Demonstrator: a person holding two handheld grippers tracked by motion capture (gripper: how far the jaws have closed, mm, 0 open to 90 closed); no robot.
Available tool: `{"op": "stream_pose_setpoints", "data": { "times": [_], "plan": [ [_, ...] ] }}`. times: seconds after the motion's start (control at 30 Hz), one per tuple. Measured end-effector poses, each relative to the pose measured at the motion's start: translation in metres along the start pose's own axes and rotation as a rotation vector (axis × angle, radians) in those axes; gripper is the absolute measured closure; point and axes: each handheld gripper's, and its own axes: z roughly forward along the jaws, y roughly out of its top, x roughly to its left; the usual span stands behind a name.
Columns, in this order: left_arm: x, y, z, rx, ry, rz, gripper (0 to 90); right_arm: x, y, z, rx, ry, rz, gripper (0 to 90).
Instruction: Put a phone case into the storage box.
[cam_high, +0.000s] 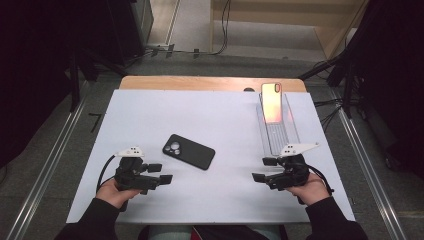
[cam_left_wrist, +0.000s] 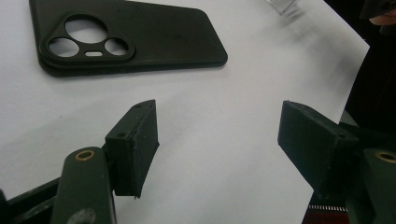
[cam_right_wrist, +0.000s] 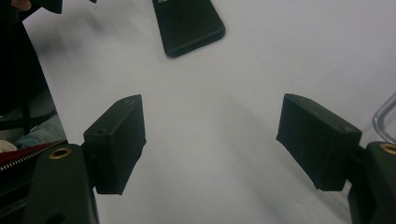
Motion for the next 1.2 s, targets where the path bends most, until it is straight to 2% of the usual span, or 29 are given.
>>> {"op": "stream_pose_setpoints", "data": {
  "times": [0.37, 0.47, 0.63, 0.73, 0.93, 1.2],
  "plan": [
    [0.004, -0.001, 0.000, 0.002, 0.003, -0.009, 29.1, 0.001, 0.020, 0.012, -0.008, -0.017, -0.022, 20.1],
    [0.005, 0.000, 0.000, -0.003, 0.000, -0.014, 29.1, 0.001, 0.025, 0.018, -0.005, -0.017, -0.025, 16.9],
    [0.005, 0.000, 0.000, 0.001, -0.001, -0.012, 29.1, 0.000, 0.036, 0.025, -0.020, -0.007, 0.003, 14.1],
    [0.005, 0.000, 0.000, 0.002, -0.005, -0.009, 29.1, 0.001, 0.042, 0.028, -0.021, -0.010, -0.005, 9.9],
    [0.004, 0.000, 0.000, 0.003, -0.003, -0.006, 29.1, 0.004, 0.051, 0.038, -0.010, -0.002, -0.007, 9.7],
    [0.000, 0.001, 0.000, 0.004, -0.003, 0.003, 29.1, 0.006, 0.058, 0.048, -0.016, -0.001, -0.032, 9.8]
  ]
}}
